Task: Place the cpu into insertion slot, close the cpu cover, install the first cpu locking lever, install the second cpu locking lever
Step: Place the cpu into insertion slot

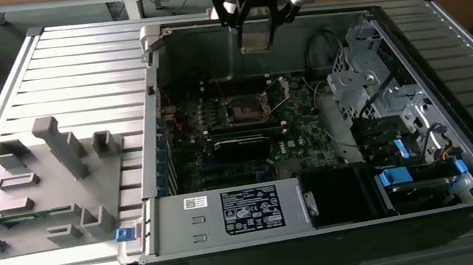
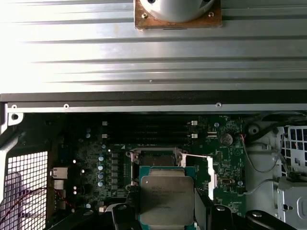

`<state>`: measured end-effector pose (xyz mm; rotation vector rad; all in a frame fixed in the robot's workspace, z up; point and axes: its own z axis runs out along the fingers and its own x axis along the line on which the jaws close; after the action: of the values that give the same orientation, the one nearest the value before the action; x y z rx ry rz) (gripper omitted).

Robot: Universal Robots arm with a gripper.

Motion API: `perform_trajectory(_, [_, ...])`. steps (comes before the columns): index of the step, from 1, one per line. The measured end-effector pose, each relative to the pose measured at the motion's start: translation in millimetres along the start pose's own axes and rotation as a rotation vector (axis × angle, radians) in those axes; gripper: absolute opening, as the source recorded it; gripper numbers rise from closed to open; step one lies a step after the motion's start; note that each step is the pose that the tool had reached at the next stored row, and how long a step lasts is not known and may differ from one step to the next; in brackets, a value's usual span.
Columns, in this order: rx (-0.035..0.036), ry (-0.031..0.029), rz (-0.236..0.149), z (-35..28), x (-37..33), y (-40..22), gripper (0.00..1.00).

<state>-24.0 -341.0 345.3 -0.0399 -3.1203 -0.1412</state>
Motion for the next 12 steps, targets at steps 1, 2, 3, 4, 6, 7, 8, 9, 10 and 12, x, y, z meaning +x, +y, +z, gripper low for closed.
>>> perform_trajectory(1, [0.0003, 0.0, 0.0, 0.9, 0.0, -0.1, 0.54])
perform_trajectory(2, [0.0003, -0.0003, 0.0, 1.9, 0.0, -0.2, 0.54])
perform_trajectory(3, [0.0003, -0.0006, 0.0, 2.8, 0.0, -0.3, 0.54])
perform_trajectory(4, [0.0002, -0.0008, 0.0, 3.7, 0.0, -0.3, 0.54])
perform_trajectory(6, [0.0005, -0.0009, 0.0, 4.3, 0.0, -0.4, 0.54])
perform_trajectory(7, [0.0005, -0.0009, 0.0, 4.3, 0.0, -0.4, 0.54])
perform_trajectory(8, [0.0006, -0.0009, 0.0, 4.3, 0.0, -0.4, 0.54])
perform_trajectory(9, [0.0004, -0.001, 0.0, 4.4, 0.0, -0.4, 0.54])
perform_trajectory(10, [0.0002, -0.001, 0.0, 4.7, 0.0, -0.4, 0.54])
perform_trajectory(12, [0.0001, -0.0011, 0.0, 6.1, 0.0, -0.6, 0.54])
